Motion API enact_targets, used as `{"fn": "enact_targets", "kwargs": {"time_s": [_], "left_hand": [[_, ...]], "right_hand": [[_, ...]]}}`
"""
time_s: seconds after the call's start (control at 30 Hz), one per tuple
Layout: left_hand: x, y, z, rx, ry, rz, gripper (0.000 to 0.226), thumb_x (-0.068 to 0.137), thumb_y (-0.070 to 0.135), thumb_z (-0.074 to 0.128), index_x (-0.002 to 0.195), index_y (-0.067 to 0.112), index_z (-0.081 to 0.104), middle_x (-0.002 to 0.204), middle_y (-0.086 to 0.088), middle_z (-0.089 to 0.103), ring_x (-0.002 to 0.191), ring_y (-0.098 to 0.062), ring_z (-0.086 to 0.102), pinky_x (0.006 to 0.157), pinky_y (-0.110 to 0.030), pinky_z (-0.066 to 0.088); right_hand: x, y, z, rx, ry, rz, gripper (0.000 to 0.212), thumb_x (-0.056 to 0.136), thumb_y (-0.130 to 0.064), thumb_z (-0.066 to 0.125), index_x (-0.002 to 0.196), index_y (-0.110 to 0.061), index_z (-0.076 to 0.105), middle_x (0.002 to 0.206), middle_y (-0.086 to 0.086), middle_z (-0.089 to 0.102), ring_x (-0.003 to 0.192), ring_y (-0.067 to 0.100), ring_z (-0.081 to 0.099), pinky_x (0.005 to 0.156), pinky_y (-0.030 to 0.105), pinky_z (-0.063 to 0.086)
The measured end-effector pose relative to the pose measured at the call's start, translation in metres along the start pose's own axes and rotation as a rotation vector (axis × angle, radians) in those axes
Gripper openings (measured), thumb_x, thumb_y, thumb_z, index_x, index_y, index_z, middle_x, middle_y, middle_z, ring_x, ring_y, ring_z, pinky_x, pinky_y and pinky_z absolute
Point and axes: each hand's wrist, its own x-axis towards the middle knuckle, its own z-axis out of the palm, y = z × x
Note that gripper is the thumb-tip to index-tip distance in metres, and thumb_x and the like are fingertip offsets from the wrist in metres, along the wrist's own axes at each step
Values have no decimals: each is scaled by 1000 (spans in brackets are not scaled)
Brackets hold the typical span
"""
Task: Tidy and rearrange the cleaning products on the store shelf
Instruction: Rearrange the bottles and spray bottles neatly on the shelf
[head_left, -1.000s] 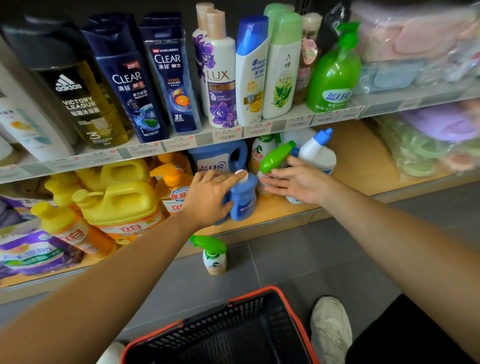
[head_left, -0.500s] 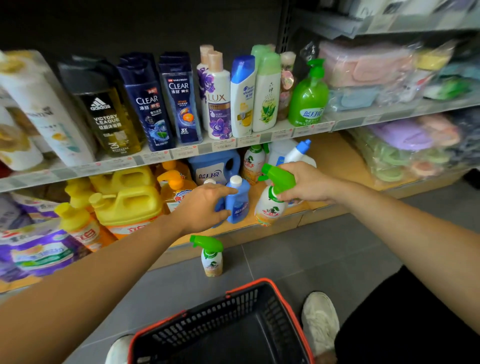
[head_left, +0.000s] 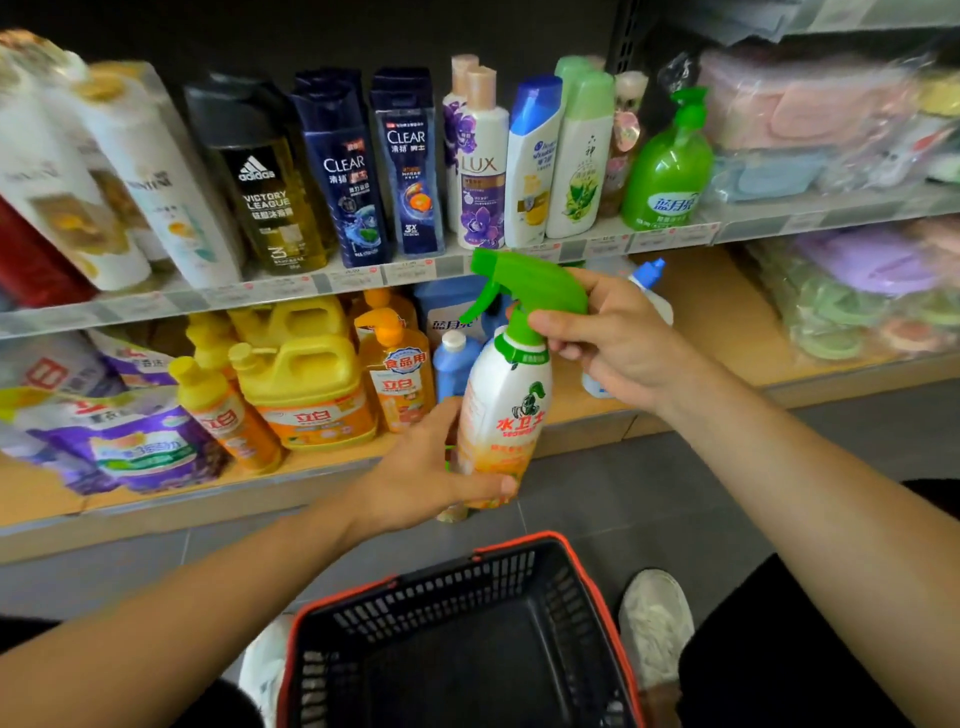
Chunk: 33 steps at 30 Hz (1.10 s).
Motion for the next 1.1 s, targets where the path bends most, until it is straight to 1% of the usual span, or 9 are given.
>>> {"fn": "enact_targets", "kwargs": {"time_s": [0.1, 0.23, 0.33, 0.4, 0.47, 0.57, 0.73, 0.87, 1.1], "left_hand": [[-1, -3, 9, -138, 46, -57, 65, 71, 24, 91, 126, 15, 57, 116, 1, 72, 106, -13, 70, 89, -35, 60], [-2, -16, 18, -279, 28, -102, 63, 67, 31, 93, 121, 13, 64, 110, -2, 76, 103, -17, 73, 88, -37, 60], [-2, -24, 27, -245, 92, -191, 72, 59, 42, 93, 120, 16, 64, 108, 1, 76, 100, -14, 73, 90, -43, 60], [-1, -27, 30, -122, 136, -241, 68, 62, 46, 93, 118, 23, 62, 104, 8, 75, 93, -4, 72, 86, -37, 61], [-1, -27, 31, 0, 158, -255, 65, 63, 55, 90, 115, 30, 61, 99, 15, 73, 87, 4, 69, 77, -27, 59], [0, -25, 34, -7, 137, -255, 59, 66, 54, 88, 114, 31, 62, 97, 15, 73, 83, 8, 67, 69, -15, 51], [4, -15, 32, -308, 8, -267, 41, 76, 28, 87, 112, 22, 68, 99, 5, 78, 91, -10, 74, 72, -24, 57], [2, -9, 24, -477, -89, -292, 47, 72, 32, 82, 115, 21, 68, 103, 3, 78, 93, -14, 75, 68, -21, 57], [5, -10, 12, -598, -204, -324, 46, 73, 37, 79, 116, 23, 70, 116, -6, 75, 108, -25, 72, 87, -35, 60]], "right_hand": [[5, 15, 7, 103, 67, 45, 23, 80, -5, 70, 102, -6, 65, 99, 21, 58, 65, 10, 52, 55, 16, 41], [5, 49, 16, 118, 270, 183, 33, 85, -26, 69, 110, -6, 68, 111, 17, 68, 98, 28, 62, 88, 41, 46], [0, 71, 27, 136, 342, 284, 24, 79, -39, 73, 93, -19, 74, 103, 8, 75, 95, 23, 69, 89, 43, 51], [0, 79, 32, 120, 389, 282, 12, 87, -32, 73, 79, -23, 74, 100, 10, 75, 94, 27, 69, 86, 46, 52], [1, 83, 36, 120, 449, 270, 16, 90, -26, 72, 74, -23, 72, 96, 10, 73, 89, 26, 67, 82, 44, 51], [4, 86, 37, 141, 472, 249, 12, 91, -23, 70, 80, -20, 71, 99, 13, 71, 89, 25, 66, 82, 41, 51], [13, 82, 28, 154, 406, 316, 10, 90, -32, 71, 88, -23, 73, 108, 12, 75, 95, 26, 71, 90, 44, 54], [17, 79, 24, 161, 325, 355, 15, 91, -36, 69, 96, -23, 73, 103, 8, 76, 94, 23, 72, 95, 47, 53], [20, 67, 24, 261, 267, 426, 24, 92, -35, 67, 106, -17, 70, 104, 11, 75, 89, 24, 71, 83, 41, 58]]}}
